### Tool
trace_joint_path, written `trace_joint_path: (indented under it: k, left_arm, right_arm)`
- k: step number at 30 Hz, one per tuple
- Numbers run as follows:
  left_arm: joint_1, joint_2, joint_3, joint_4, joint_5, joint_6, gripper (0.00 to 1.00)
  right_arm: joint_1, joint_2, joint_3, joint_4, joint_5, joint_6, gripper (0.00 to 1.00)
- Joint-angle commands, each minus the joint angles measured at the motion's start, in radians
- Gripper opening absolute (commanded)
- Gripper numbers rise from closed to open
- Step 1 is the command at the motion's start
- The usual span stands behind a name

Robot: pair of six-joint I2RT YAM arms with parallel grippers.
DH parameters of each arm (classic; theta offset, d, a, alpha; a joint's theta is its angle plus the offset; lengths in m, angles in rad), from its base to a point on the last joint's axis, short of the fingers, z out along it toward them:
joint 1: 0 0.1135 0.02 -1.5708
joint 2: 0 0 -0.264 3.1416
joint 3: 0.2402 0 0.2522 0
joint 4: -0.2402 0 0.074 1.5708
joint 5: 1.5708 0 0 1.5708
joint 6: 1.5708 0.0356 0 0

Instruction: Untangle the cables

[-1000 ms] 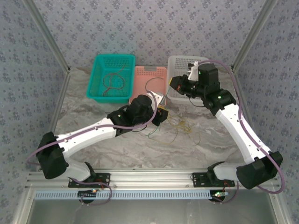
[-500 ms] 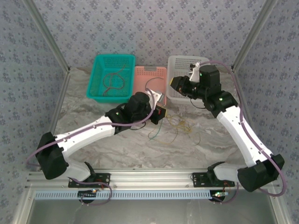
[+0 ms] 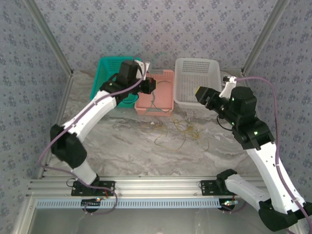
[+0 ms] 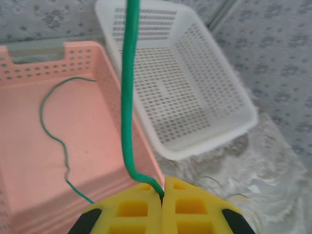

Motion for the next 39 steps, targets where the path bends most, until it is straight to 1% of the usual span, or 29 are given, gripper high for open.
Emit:
trace_joint_path:
  k: [1, 4, 6, 9, 13, 19, 24, 25, 26, 28, 29, 30, 32, 35, 39]
  left_arm:
    - [0.028, 0.142, 0.153, -0.116, 0.022, 0.082, 0.0]
    - [0.031, 0.314, 0.355, -0.244, 0.003, 0.138, 0.0]
    - [0.025, 0.406, 0.448, -0.33, -0.035, 0.177, 0.0]
    - [0.023, 0.506, 0.533, -0.394, -0.116, 0.213, 0.0]
    - [0.022, 0.591, 0.593, -0.44, -0.214, 0.24, 0.0]
    - [0.009, 0.669, 0.644, -0.484, -0.295, 0.274, 0.0]
    - [0.008, 0.696, 0.654, -0.494, -0.303, 0.261, 0.0]
    - [0.007, 0.697, 0.656, -0.495, -0.306, 0.257, 0.04]
    - [0.006, 0.696, 0.665, -0.502, -0.315, 0.252, 0.15]
    - [0.002, 0.687, 0.684, -0.515, -0.343, 0.239, 0.4]
    - [-0.001, 0.677, 0.691, -0.517, -0.355, 0.235, 0.47]
    - [-0.006, 0.662, 0.694, -0.517, -0.36, 0.233, 0.52]
    - [-0.013, 0.624, 0.703, -0.511, -0.367, 0.219, 0.58]
    - [-0.022, 0.555, 0.711, -0.503, -0.38, 0.182, 0.64]
    - [-0.039, 0.448, 0.686, -0.501, -0.398, 0.134, 0.64]
  right_arm:
    - [0.007, 0.044, -0.01, 0.034, -0.063, -0.072, 0.52]
    - [0.024, 0.085, 0.007, 0.035, -0.104, -0.107, 0.53]
    - [0.038, 0.098, 0.004, 0.052, -0.116, -0.129, 0.54]
    - [0.06, 0.112, 0.004, 0.07, -0.109, -0.151, 0.56]
    - [0.083, 0.139, 0.014, 0.079, -0.09, -0.157, 0.56]
    - [0.118, 0.176, 0.027, 0.084, -0.068, -0.157, 0.56]
    - [0.131, 0.193, 0.027, 0.09, -0.057, -0.152, 0.56]
    - [0.133, 0.195, 0.027, 0.088, -0.054, -0.152, 0.56]
    - [0.135, 0.198, 0.027, 0.086, -0.052, -0.152, 0.56]
    - [0.135, 0.198, 0.025, 0.081, -0.048, -0.154, 0.56]
    - [0.135, 0.197, 0.023, 0.08, -0.045, -0.153, 0.57]
    - [0.136, 0.195, 0.021, 0.079, -0.041, -0.151, 0.57]
    - [0.135, 0.185, 0.013, 0.073, -0.026, -0.146, 0.56]
    - [0.135, 0.154, -0.019, 0.07, 0.002, -0.13, 0.57]
    - [0.139, 0.09, -0.12, 0.051, 0.062, -0.099, 0.55]
